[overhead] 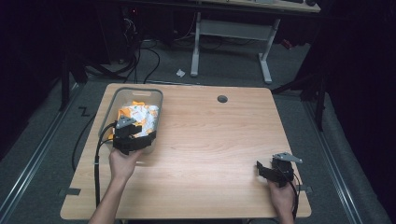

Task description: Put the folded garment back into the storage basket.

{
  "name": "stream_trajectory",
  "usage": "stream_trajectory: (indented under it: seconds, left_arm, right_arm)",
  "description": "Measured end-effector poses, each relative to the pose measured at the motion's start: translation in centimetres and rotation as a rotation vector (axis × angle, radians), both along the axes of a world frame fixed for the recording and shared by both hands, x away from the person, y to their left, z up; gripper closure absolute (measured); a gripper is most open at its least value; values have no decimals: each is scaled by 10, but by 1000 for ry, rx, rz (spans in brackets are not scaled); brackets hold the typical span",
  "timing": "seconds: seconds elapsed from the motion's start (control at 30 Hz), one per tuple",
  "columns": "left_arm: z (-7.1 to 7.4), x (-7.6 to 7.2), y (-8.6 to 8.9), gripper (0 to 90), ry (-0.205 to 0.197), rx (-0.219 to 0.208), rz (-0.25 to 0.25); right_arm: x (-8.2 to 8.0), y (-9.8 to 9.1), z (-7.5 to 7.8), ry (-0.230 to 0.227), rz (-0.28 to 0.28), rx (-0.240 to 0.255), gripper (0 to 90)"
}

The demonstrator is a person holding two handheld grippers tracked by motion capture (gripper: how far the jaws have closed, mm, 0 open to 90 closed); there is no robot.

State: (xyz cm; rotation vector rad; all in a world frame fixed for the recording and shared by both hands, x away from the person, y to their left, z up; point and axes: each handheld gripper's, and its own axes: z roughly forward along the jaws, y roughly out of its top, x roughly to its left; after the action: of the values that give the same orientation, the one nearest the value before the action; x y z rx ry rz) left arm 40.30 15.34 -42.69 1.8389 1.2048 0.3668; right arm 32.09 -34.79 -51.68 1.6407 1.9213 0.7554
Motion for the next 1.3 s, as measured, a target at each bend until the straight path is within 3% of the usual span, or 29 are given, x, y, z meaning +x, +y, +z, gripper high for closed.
stream_trajectory:
  seconds: [0.47, 0.63, 0.9, 1.3]
  left_arm:
    - [-11, -17, -12, 335, -11, -3, -45]
    - [-18, -22, -19, 330, -12, 24, -67]
    - [-24, -30, -28, 328, -23, 23, -107]
    - [-36, -41, -37, 328, -28, 57, -171]
  right_arm:
    - [0, 0, 0, 0, 0, 0, 293]
    - [0, 0, 0, 1, 0, -1, 293]
    - [0, 0, 0, 2, -1, -1, 293]
    - [0, 0, 0, 1, -2, 1, 293]
